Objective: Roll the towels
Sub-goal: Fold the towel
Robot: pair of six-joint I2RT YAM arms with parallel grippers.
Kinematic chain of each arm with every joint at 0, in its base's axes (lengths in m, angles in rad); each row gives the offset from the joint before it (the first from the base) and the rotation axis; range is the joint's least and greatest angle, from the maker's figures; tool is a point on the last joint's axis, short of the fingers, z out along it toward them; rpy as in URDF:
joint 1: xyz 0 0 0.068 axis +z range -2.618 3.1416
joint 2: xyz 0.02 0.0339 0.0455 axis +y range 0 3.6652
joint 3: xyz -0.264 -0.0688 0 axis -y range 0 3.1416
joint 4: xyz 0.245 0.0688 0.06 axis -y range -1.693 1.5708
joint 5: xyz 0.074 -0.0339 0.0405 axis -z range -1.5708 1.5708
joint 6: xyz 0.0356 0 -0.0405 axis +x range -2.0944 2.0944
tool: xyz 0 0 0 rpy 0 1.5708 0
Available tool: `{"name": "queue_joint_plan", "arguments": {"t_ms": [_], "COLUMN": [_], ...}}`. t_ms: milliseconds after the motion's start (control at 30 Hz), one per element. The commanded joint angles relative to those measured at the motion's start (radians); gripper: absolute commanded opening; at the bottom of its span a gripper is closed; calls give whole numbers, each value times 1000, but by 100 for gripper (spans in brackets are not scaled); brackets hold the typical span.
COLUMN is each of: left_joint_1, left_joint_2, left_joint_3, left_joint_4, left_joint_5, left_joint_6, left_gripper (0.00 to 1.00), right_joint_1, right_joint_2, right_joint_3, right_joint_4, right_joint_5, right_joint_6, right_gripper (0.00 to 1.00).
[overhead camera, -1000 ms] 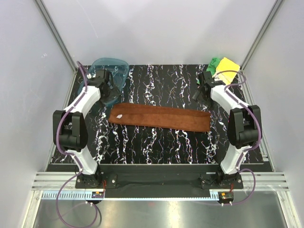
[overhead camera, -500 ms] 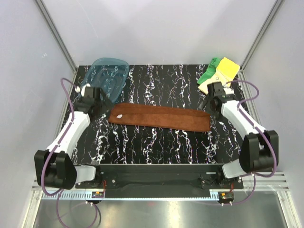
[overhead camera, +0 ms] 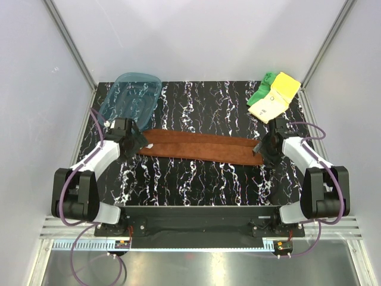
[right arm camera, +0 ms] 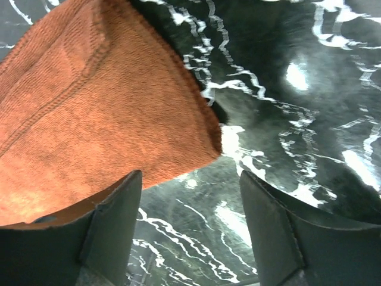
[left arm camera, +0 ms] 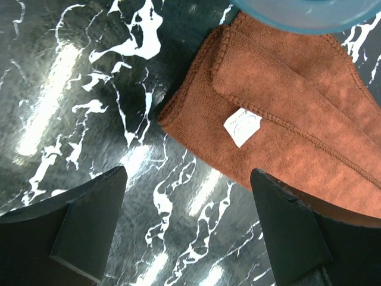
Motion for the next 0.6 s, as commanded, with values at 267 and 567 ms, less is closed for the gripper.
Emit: {"name": "queue_joint_plan", "arguments": {"t_ms": [267, 567], "left_joint_1": [7, 7], "left_joint_2": [63, 72], "left_joint_3": [-23, -42], "left_joint_4": [125, 147], "left_joint_5": [38, 53], "left_joint_6": [-18, -27], "left_gripper": [88, 83], "right_joint_1": [-8, -37], "right_joint_2": [49, 48], "right_joint_3": [-43, -80], "right_joint_4": [84, 99], "right_joint_5": [-55, -58], "right_joint_6": [9, 6], "right_gripper": [66, 47]}}
